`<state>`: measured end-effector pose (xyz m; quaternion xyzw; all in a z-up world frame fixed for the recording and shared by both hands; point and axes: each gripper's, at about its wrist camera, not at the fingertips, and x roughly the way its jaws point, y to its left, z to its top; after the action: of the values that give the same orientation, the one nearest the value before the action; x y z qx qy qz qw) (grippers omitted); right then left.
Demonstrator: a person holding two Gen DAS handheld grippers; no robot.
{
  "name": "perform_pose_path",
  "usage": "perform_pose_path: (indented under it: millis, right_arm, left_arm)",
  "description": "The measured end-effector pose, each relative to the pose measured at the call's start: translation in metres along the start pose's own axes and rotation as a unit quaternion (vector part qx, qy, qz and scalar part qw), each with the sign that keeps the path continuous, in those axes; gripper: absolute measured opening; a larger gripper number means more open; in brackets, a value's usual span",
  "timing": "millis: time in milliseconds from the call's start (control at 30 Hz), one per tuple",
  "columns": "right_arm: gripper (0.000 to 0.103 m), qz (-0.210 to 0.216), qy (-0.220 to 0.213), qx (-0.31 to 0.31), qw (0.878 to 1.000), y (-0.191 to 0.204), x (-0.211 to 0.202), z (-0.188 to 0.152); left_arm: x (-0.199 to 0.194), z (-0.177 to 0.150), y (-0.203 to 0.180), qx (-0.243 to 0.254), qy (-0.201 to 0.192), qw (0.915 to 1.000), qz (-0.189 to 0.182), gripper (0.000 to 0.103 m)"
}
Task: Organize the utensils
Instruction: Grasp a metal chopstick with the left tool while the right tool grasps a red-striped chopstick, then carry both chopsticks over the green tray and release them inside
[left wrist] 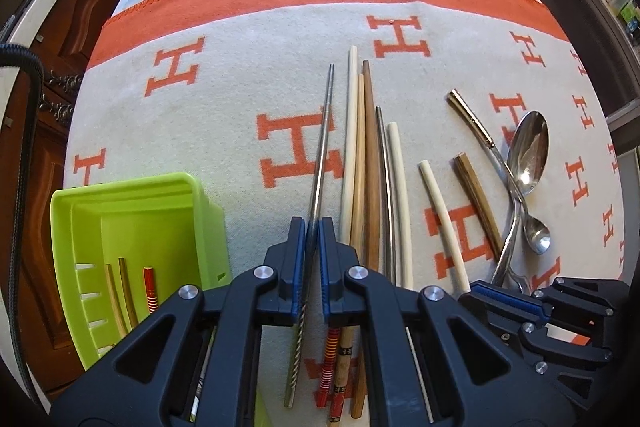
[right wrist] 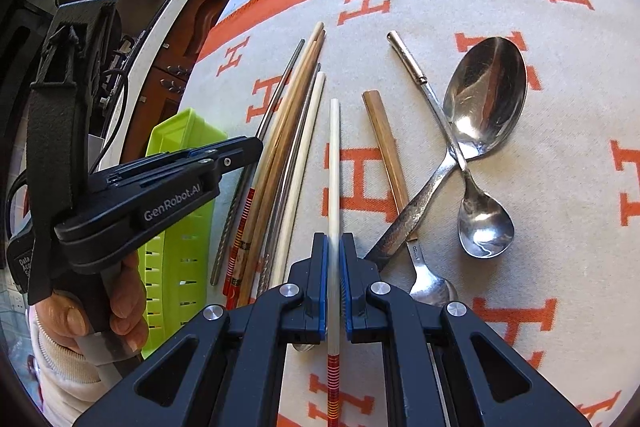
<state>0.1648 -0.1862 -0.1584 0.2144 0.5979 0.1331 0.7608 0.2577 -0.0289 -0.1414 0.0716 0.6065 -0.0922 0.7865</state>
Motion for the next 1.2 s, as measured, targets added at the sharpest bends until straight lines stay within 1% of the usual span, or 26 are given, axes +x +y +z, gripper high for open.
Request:
perform_pose_path:
  millis: [233, 333, 467, 633, 733, 933, 1033, 1200]
  right_arm:
    - [0.006, 0.007, 0.001, 0.004, 1.0, -0.003, 0.001, 0.0]
    - [0.006, 0.011, 0.002, 0.006, 1.0, -0.005, 0.001, 0.0]
    - [0.006, 0.015, -0.002, 0.005, 1.0, -0.006, -0.002, -0.002]
    - [0.006, 0.025, -0.022, -0.005, 0.999, -0.001, -0.019, -0.008]
    - [0.006, 0.033, -0.027, -0.01, 0.999, 0.003, -0.029, -0.013]
    - [0.006, 0.059, -0.033, -0.021, 0.997, 0.025, -0.048, -0.024]
    - [0.006, 0.072, -0.036, -0.033, 0.996, 0.045, -0.056, -0.031]
    - [0.006, 0.094, -0.032, -0.055, 0.994, 0.088, -0.06, -0.043]
  left_arm:
    - [0.001, 0.003, -0.001, -0.007, 0.006, 1.0, 0.001, 0.004]
    - [0.001, 0.0, -0.004, -0.015, 0.01, 0.9998, -0.005, 0.004]
    - [-0.003, -0.009, -0.011, -0.025, 0.007, 0.9996, -0.006, 0.004]
    - [-0.015, -0.028, -0.014, -0.04, -0.005, 0.9991, -0.015, 0.004]
    - [-0.032, -0.041, -0.01, -0.049, -0.025, 0.9983, -0.019, 0.004]
    - [-0.086, -0.07, 0.009, -0.054, -0.065, 0.9957, -0.038, 0.004]
    - [-0.118, -0.092, 0.027, -0.055, -0.089, 0.9939, -0.036, 0.004]
    - [-0.151, -0.126, 0.065, -0.077, -0.111, 0.9906, -0.022, 0.004]
